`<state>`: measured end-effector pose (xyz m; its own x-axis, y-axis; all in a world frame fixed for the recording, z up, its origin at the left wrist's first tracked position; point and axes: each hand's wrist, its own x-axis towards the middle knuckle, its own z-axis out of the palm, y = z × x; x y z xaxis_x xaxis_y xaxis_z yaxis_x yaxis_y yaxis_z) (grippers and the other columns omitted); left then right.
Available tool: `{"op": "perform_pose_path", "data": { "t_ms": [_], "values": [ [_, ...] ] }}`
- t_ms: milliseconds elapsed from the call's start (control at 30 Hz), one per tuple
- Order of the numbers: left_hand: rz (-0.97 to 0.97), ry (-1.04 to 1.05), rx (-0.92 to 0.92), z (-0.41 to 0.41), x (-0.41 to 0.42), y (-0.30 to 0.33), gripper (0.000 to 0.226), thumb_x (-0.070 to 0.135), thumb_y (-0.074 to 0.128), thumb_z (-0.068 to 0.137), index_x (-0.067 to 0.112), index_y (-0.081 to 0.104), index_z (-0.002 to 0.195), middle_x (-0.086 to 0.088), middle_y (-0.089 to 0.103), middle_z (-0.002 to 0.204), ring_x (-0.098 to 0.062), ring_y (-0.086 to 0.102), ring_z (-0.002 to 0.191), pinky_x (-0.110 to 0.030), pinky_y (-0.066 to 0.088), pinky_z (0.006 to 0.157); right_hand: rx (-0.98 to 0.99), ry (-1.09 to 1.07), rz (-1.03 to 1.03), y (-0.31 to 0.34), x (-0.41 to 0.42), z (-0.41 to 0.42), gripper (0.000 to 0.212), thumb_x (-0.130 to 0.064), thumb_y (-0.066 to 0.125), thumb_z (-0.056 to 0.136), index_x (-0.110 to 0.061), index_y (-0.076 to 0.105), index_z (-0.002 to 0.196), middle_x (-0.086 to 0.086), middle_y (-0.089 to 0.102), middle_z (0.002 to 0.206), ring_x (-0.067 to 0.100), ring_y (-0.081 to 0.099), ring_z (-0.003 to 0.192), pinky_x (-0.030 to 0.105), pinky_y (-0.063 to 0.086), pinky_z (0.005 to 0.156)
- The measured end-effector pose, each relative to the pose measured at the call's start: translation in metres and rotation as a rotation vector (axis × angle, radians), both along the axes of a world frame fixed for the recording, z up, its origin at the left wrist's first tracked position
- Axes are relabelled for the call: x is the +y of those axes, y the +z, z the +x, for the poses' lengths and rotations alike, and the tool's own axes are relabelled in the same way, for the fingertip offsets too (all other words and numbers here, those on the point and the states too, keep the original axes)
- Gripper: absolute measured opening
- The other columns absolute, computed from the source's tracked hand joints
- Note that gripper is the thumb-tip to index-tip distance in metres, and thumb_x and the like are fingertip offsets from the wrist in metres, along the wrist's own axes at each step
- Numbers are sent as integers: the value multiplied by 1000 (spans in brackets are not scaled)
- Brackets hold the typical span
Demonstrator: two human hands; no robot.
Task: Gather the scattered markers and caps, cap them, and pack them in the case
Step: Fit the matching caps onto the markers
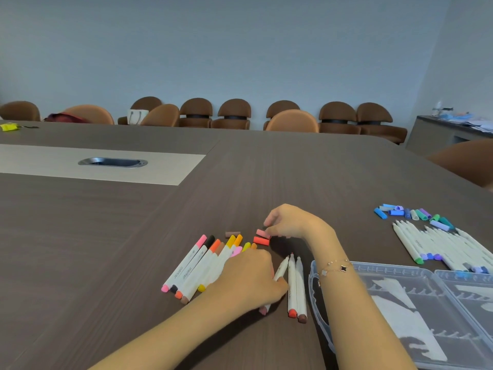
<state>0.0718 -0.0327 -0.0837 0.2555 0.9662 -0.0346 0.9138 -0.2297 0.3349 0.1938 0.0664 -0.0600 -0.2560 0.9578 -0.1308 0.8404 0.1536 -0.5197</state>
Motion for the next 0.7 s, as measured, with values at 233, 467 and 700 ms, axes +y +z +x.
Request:
{"op": "perform_pose_path", "data": {
  "t_ms": [233,467,700],
  "values": [
    [-56,21,2,-9,5,4,30,40,56,86,13,68,91,-2,65,72,-11,62,63,-15,42,53,-34,23,11,-1,2,-10,20,-25,68,86,-12,73,100,6,67,108,22,61,103,36,51,92],
    [-59,73,-247,-31,19,29,16,27,60,83,14,63,91,2,63,75,-7,51,53,-20,39,50,209,-24,27,5,1,7,8,-20,67,87,-17,70,80,-3,67,78,10,60,78,20,47,70],
    [-166,14,-302,-46,29,36,16,25,47,98,14,58,102,-2,70,88,-6,56,57,-18,40,53,792,-193,-109,23,-1,28,19,-23,60,92,-20,67,109,1,73,98,11,65,85,22,46,72]
  ]
}}
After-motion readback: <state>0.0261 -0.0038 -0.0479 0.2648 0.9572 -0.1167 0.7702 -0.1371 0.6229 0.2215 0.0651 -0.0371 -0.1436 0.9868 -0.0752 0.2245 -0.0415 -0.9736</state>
